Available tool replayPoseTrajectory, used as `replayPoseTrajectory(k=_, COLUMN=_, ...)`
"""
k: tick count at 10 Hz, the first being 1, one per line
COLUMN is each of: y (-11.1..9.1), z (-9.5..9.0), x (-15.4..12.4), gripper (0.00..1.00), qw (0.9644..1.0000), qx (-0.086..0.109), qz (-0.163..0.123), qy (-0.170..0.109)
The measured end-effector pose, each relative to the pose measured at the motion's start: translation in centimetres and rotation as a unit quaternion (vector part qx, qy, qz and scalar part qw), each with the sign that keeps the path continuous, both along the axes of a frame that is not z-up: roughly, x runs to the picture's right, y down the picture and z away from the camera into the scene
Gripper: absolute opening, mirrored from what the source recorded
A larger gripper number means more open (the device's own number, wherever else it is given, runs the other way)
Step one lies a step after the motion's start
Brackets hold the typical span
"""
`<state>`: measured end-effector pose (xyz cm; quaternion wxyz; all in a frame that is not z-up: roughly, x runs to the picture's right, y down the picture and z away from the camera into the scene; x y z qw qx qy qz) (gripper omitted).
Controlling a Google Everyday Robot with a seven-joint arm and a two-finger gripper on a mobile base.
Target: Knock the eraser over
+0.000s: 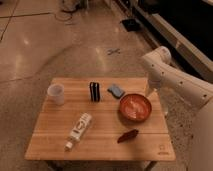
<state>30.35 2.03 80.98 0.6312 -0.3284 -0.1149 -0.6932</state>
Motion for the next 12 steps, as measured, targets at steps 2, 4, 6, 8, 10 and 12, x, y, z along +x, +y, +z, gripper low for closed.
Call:
replayPoseTrajectory(k=2, y=0.0, z=0.0, x=0.0, gripper=0.8, qw=1.0, qx=0.0, qz=0.0, qy=0.0)
replayPoseTrajectory(k=4, y=0.6, z=-0.2, x=-1.3, gripper=0.8, qw=1.0, qx=-0.002, qz=-0.002, qy=-0.008)
replayPoseTrajectory(k=6, y=1.3, z=-0.4, x=-4.0, gripper=0.8, qw=0.9995, qx=-0.008, qz=-0.006, qy=-0.029)
replayPoseTrajectory(k=8, y=2.1, z=-0.6, x=-7.3, gripper=0.8, qw=0.9984, qx=-0.015, qz=-0.012, qy=-0.053)
replayPoseTrajectory(k=10, y=2.2, z=-0.4, x=-10.2, gripper=0.8, qw=0.9971, qx=-0.019, qz=-0.018, qy=-0.071)
replayPoseTrajectory(k=12, y=1.8, z=0.0, x=-13.4, gripper=0.8, qw=0.9957, qx=-0.016, qz=-0.028, qy=-0.087)
